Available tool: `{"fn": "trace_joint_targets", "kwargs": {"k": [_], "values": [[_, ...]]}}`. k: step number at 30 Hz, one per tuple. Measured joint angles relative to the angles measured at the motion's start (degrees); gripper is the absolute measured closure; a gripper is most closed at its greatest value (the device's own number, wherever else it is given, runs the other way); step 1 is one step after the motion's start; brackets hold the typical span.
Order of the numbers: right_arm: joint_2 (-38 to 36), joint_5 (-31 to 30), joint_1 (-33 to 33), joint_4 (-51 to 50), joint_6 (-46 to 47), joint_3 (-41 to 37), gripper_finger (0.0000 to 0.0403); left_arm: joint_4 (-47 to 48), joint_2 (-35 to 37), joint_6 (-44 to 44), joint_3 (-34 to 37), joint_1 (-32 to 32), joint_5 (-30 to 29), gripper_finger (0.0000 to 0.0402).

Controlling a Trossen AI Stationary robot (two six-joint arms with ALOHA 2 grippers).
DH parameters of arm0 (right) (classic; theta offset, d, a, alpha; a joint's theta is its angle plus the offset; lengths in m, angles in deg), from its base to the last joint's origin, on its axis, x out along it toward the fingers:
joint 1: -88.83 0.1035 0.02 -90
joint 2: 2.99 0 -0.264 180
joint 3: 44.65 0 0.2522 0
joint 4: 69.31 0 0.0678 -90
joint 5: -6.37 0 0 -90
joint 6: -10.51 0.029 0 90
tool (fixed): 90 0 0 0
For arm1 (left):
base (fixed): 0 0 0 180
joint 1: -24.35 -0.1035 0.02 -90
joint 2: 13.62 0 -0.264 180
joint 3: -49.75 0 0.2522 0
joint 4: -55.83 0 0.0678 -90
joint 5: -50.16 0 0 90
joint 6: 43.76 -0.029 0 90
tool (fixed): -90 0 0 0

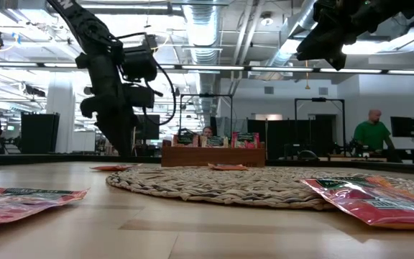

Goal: Pick & Place Tea
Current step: Put the orange tea bag into the left section of the brown wooden organizer

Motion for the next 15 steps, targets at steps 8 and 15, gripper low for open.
{"fn": "trace_joint_targets", "kwargs": {"k": [8, 15], "values": [[0.0, 0.0, 0.0, 0.5, 0.5, 0.0, 0.0306, -1.4, -5.2, -1.4, 0.0, -1.2, 1.2, 0.0256], [0.0, 0.0, 0.0, 0.6, 1.1, 0.0, 0.0306, -1.2, -7.8, -1.6, -0.3, -1.2, 1.8, 0.0256]]}}
